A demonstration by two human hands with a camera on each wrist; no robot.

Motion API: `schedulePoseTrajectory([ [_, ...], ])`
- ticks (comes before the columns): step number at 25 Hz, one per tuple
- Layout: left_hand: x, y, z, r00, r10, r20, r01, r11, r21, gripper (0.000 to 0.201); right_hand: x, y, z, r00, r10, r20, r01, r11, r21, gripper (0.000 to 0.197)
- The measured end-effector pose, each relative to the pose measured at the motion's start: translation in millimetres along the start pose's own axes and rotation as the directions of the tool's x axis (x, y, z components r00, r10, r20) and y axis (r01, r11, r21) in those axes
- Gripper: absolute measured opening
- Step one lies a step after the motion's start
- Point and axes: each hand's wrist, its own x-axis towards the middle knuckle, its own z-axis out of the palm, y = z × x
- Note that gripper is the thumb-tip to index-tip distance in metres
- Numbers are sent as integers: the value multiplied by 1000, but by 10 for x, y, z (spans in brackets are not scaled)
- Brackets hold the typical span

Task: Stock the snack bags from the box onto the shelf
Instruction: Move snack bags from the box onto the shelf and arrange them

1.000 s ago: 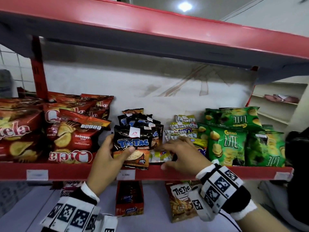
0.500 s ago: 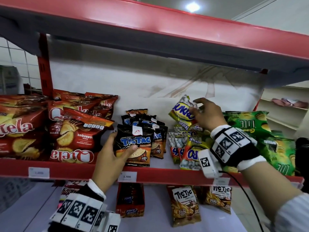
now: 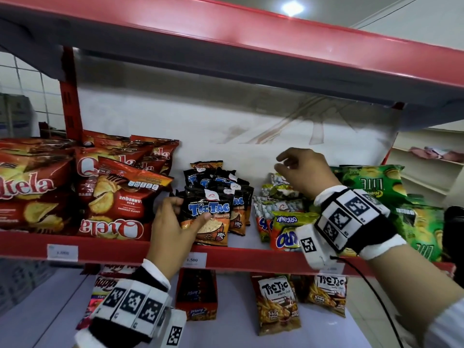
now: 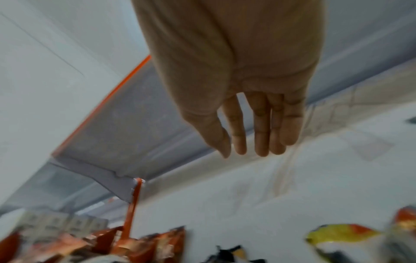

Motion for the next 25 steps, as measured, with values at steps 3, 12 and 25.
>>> schedulePoseTrajectory([
  [3, 38, 37, -19, 1000, -7, 26, 6, 1000, 19, 53, -304, -343, 180, 986, -96, 139, 63, 972, 227, 25],
  [12, 17, -94, -180, 975, 182, 125, -192, 979, 68, 41, -746, -633, 1009, 965, 30, 260, -79, 981, 180, 68],
  [25, 75, -39, -23, 981, 110, 160, -159, 928, 338, 51, -79, -664, 337, 946, -43, 320, 58, 998, -35, 52],
])
